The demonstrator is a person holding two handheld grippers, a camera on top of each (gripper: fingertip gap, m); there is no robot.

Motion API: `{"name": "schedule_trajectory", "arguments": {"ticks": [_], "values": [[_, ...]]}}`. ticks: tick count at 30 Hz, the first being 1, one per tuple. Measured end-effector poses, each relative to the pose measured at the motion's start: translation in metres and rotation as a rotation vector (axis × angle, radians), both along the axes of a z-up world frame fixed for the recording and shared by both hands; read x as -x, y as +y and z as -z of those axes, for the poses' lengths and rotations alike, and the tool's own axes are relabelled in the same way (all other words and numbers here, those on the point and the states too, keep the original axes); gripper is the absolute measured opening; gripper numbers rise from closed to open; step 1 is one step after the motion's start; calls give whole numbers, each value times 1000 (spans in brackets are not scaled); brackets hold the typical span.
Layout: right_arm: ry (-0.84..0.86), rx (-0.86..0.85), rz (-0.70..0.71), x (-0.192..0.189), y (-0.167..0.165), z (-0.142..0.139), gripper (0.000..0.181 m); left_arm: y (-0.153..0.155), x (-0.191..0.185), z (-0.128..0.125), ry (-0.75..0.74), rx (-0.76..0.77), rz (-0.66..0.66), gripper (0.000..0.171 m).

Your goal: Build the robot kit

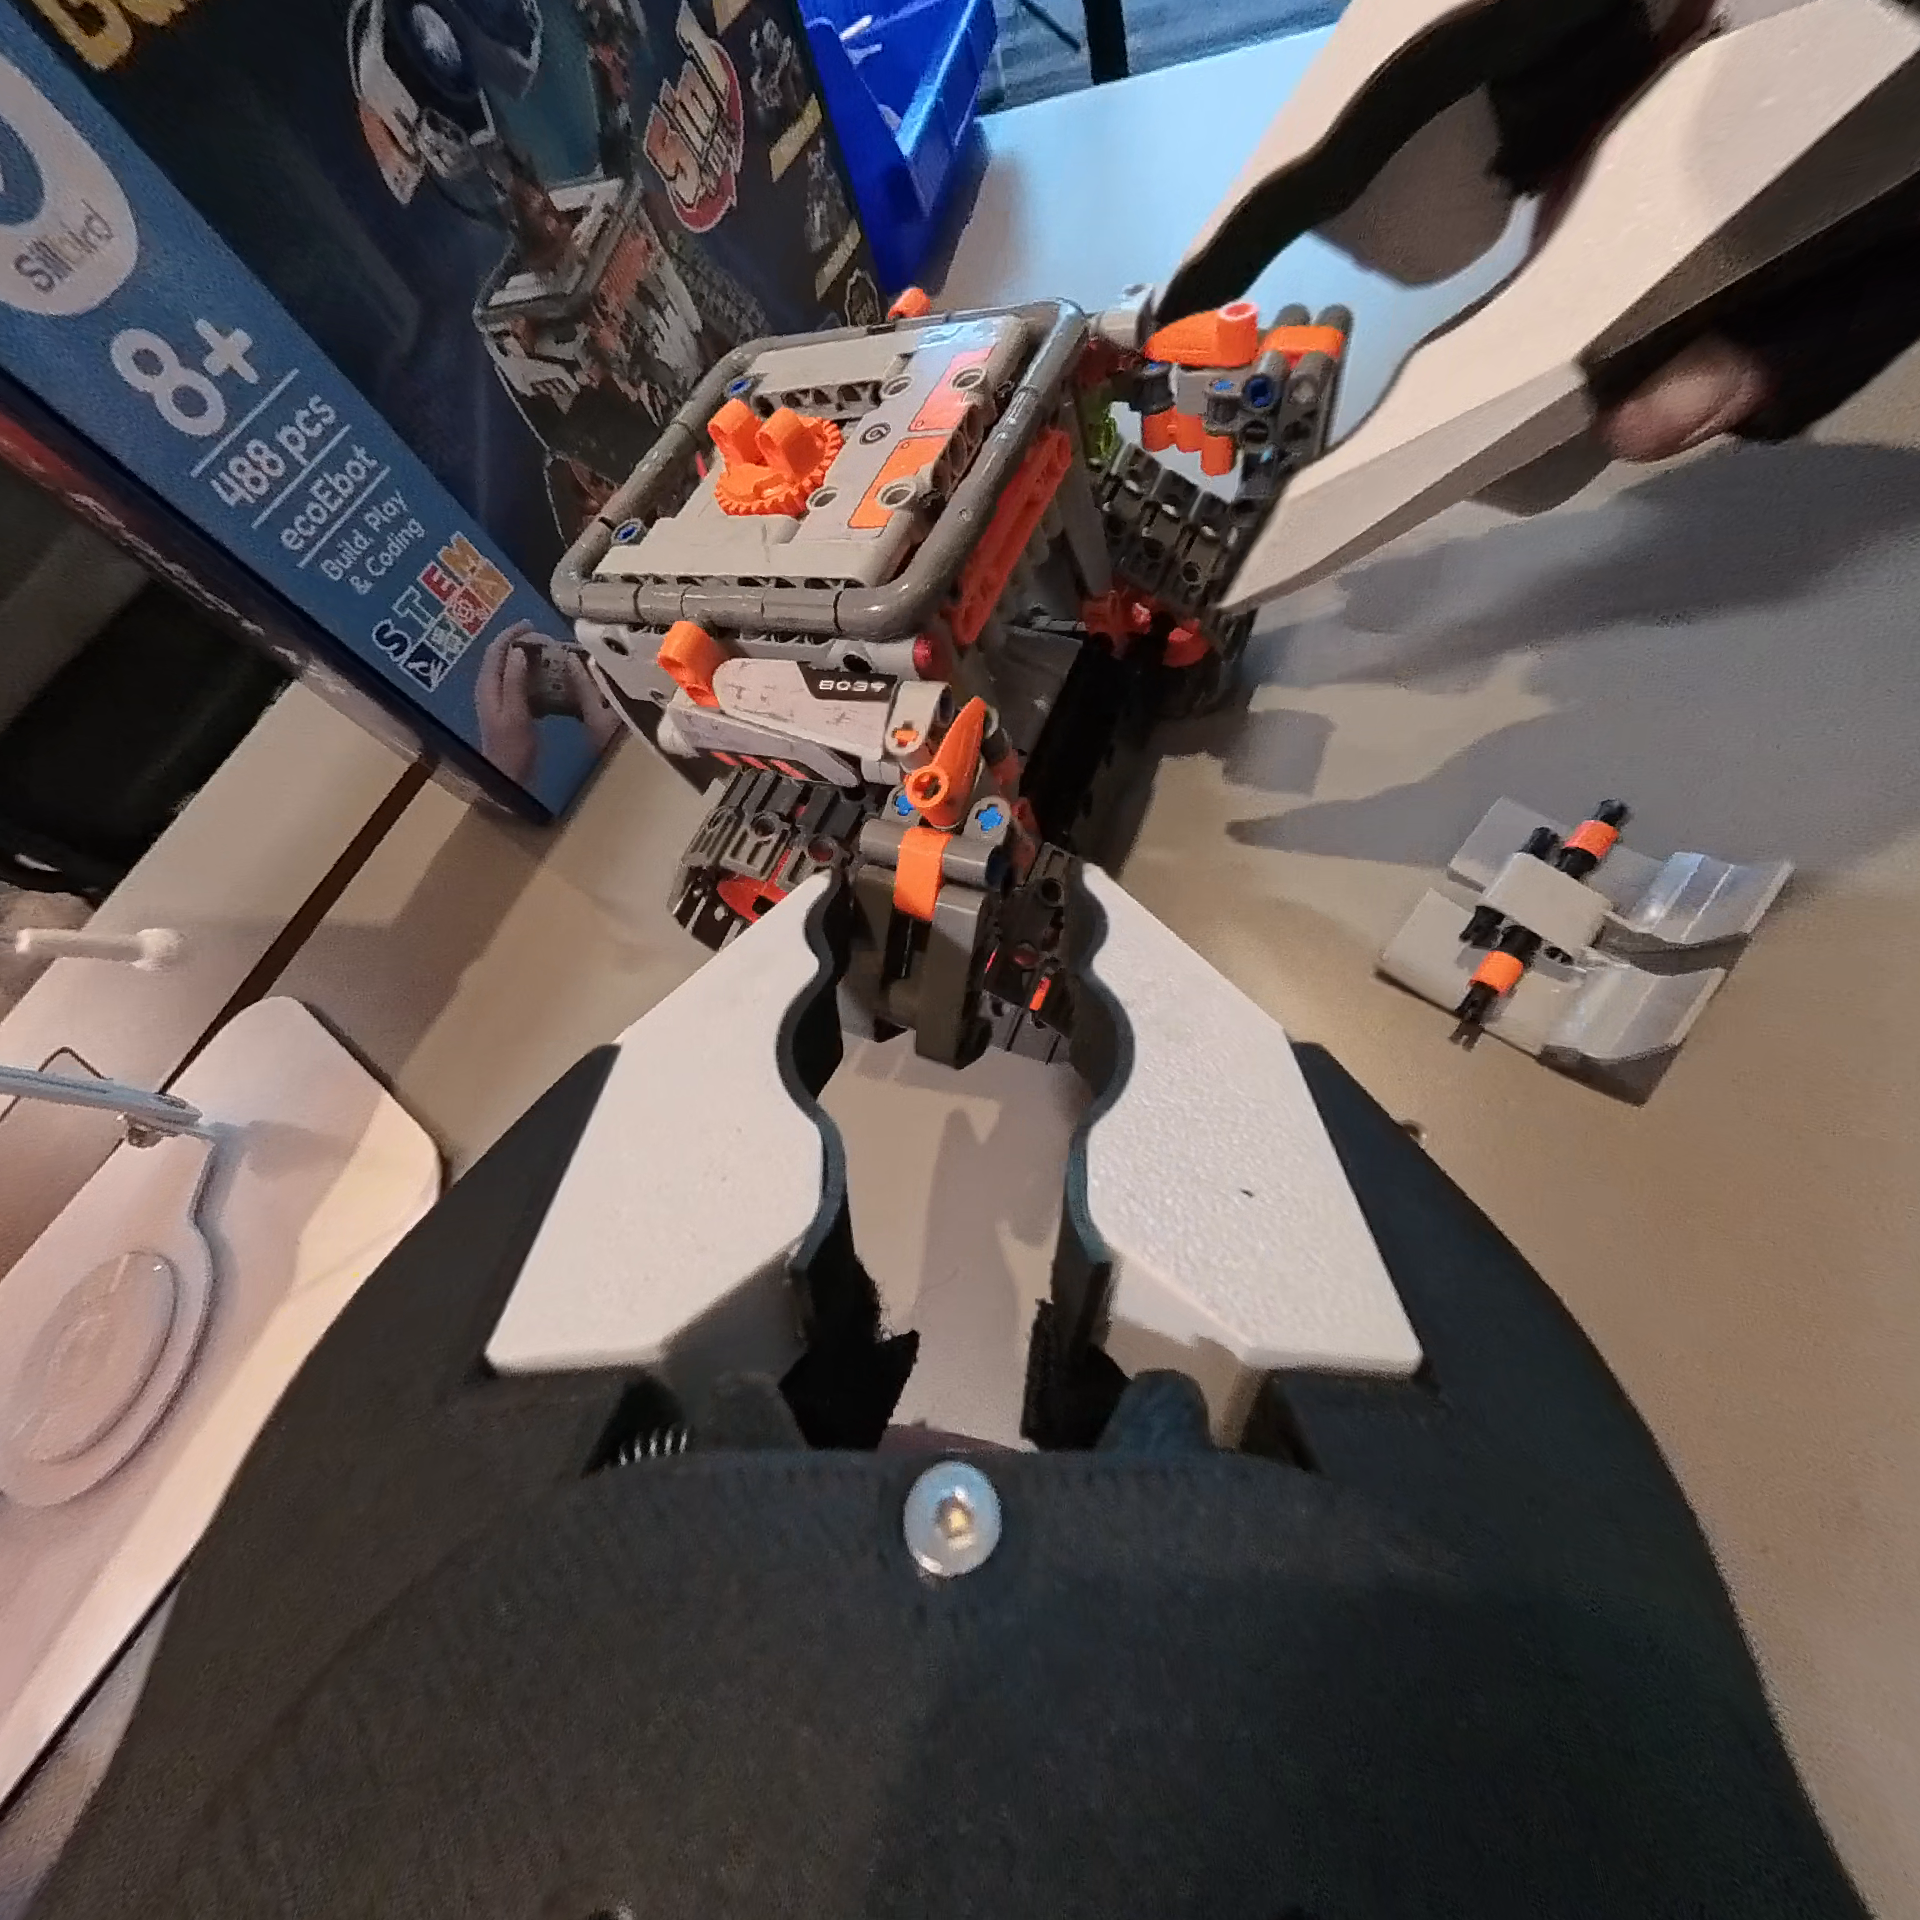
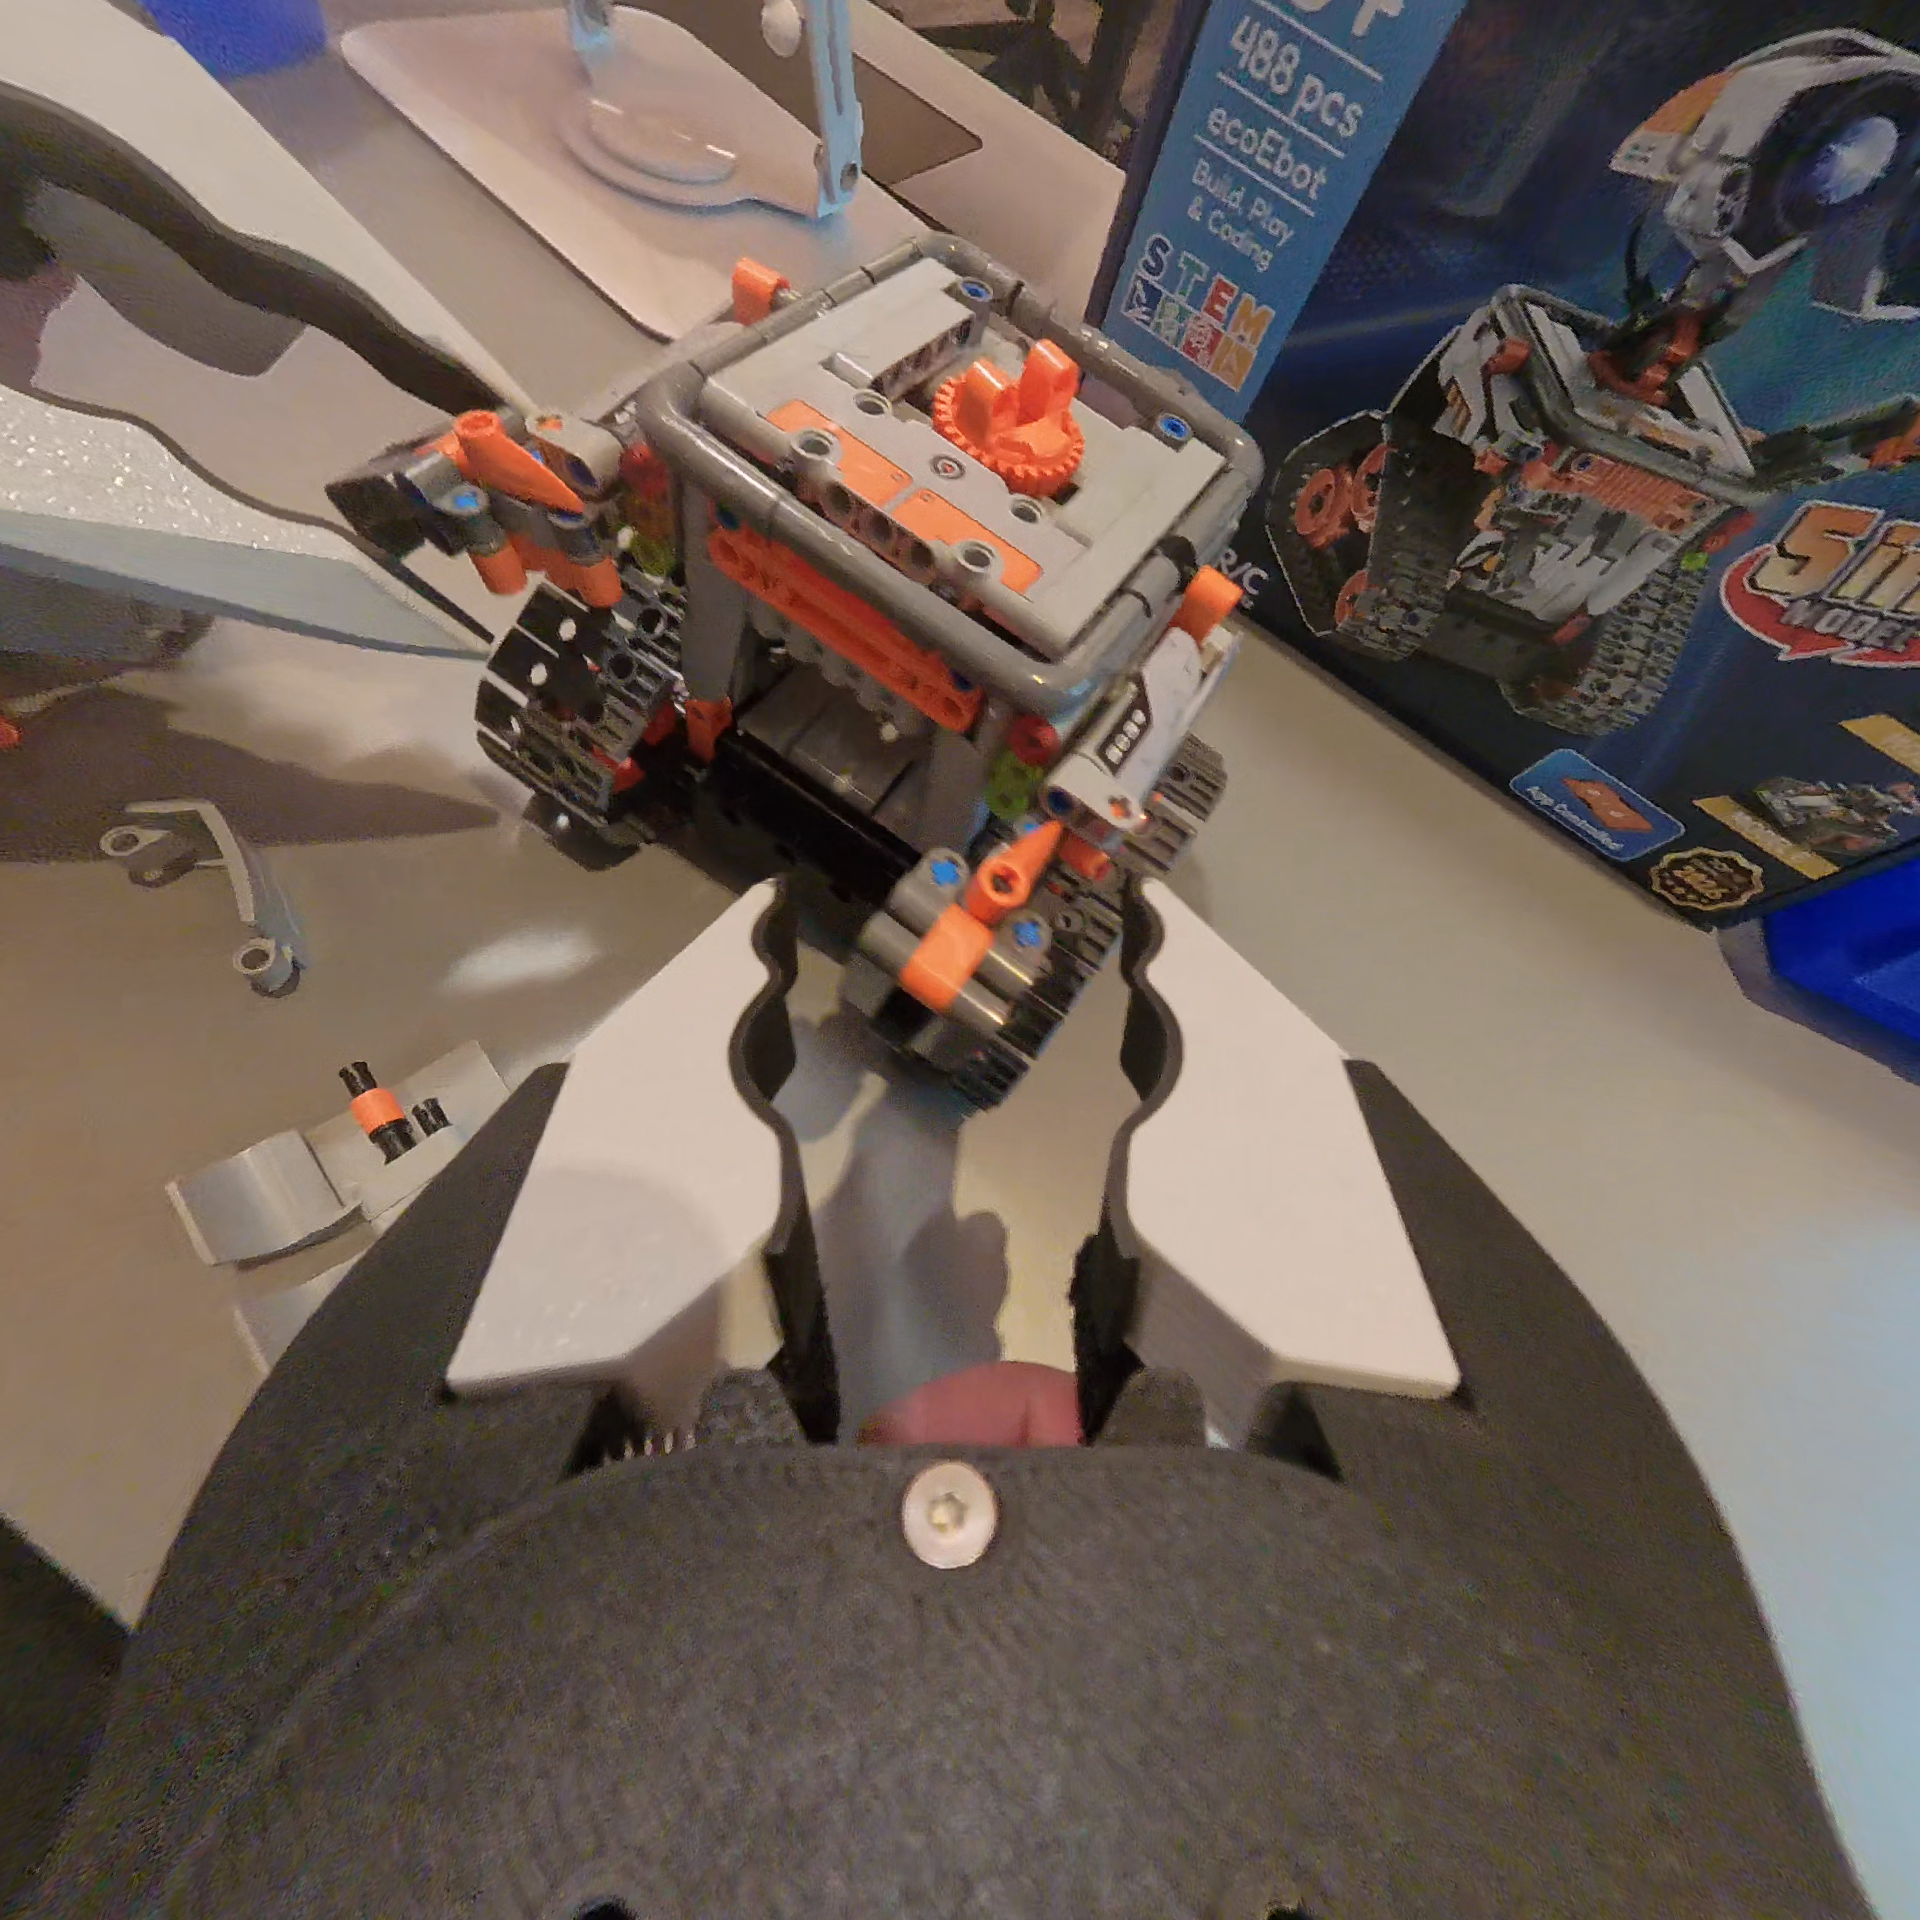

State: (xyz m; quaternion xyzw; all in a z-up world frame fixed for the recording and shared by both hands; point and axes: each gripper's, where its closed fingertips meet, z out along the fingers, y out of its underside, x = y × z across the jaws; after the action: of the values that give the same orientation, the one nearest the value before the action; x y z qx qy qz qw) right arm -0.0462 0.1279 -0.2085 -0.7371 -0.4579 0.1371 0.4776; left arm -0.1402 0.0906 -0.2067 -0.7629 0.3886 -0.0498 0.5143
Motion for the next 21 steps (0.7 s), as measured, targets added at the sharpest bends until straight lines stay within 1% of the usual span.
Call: {"name": "schedule_trajectory", "arguments": {"ticks": [4, 7, 12, 16, 18, 21], "values": [[-19, -31, 15, -1, 9, 1, 55, -6, -12, 1, 40, -23, 21, 37], [-5, -34, 31, -8, 18, 0, 45, -9, -21, 2, 41, -24, 39, 39], [-11, -29, 39, -15, 36, 0, 43, -18, -51, 1, -6, -26, 86, 41], [-5, -18, 25, -17, 48, 0, 41, -28, -81, 6, 18, -56, 158, 44], [9, -26, 15, -16, 50, 0, 42, -31, -88, 11, 50, -76, 165, 50], [31, -64, 6, -16, 49, -2, 44, -32, -87, 11, 55, -84, 171, 51]]}}
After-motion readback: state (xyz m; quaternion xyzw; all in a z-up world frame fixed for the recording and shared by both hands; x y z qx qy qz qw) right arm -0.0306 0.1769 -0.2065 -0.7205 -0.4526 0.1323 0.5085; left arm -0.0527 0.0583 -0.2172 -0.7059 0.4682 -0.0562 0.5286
